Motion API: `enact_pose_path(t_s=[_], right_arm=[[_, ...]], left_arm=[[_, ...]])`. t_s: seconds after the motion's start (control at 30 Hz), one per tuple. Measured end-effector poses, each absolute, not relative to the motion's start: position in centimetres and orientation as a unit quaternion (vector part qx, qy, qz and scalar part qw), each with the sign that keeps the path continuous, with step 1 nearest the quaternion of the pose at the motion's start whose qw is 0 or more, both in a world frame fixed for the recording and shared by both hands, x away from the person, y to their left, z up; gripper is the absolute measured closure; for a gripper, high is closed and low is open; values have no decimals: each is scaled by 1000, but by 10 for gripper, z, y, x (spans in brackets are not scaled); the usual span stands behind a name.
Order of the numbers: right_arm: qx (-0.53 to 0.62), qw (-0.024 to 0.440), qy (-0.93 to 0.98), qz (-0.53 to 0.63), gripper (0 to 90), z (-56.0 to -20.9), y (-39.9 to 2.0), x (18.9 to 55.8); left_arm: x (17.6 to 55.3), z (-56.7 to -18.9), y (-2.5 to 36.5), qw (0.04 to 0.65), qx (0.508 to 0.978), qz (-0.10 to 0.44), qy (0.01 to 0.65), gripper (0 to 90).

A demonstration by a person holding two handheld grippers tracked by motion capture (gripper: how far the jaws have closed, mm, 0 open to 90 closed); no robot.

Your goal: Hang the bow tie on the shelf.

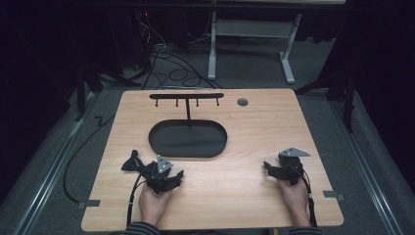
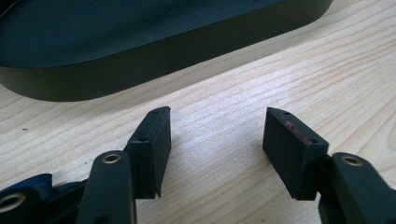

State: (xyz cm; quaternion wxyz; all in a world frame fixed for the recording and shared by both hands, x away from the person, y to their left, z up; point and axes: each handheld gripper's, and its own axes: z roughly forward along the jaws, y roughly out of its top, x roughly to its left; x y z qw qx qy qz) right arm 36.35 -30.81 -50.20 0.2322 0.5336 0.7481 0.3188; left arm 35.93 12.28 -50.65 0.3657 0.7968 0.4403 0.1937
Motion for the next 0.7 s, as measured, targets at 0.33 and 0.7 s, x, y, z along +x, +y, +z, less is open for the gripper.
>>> enact_pose_path(t_s=[0.33, 0.7], right_arm=[[533, 232, 748, 319, 332, -502, -308, 363], [533, 232, 748, 319, 331, -502, -308, 363]], left_arm=[[359, -506, 123, 365, 797, 193, 440, 422], [357, -507, 122, 366, 797, 192, 440, 402]])
